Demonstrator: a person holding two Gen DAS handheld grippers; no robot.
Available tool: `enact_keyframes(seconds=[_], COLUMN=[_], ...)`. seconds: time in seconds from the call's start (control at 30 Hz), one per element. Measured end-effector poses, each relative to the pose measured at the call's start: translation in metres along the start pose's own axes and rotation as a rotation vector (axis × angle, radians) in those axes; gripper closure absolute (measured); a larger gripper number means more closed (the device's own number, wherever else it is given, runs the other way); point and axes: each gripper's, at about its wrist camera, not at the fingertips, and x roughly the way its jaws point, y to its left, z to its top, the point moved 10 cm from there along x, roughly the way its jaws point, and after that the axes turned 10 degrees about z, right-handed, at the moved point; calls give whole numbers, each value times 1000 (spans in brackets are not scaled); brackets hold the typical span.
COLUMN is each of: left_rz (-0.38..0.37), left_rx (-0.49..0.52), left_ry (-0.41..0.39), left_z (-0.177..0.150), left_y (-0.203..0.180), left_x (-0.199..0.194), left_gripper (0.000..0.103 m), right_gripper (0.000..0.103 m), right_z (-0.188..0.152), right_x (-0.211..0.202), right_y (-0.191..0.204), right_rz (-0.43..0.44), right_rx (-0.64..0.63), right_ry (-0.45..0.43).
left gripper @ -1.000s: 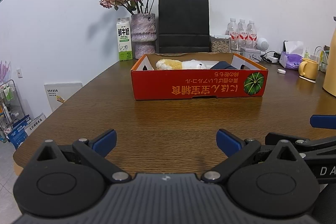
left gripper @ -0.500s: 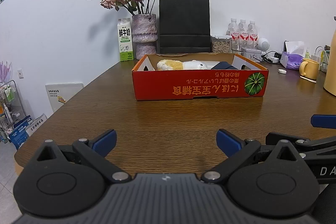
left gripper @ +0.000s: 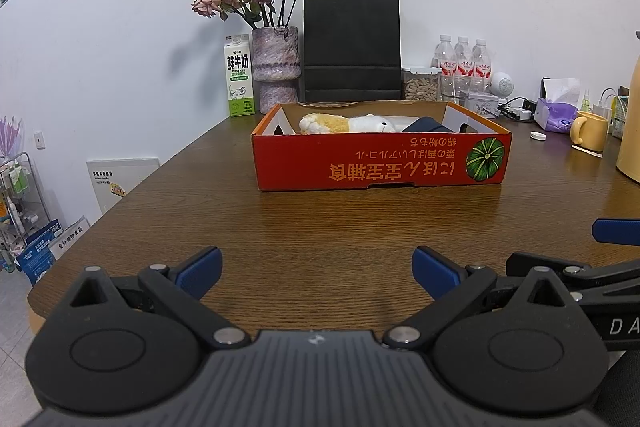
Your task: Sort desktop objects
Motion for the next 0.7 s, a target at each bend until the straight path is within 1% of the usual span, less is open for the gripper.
enact_keyframes(seconds=[0.7], left_rz=[1], left_rx=[0], left_ry=[0], left_z=[0], left_y=[1], left_x=[-1], left_gripper=[0], right_gripper=[0], right_z=[0], right_x=[-1], right_y=[0], right_rz=[0], right_rx=[0], right_ry=[-1])
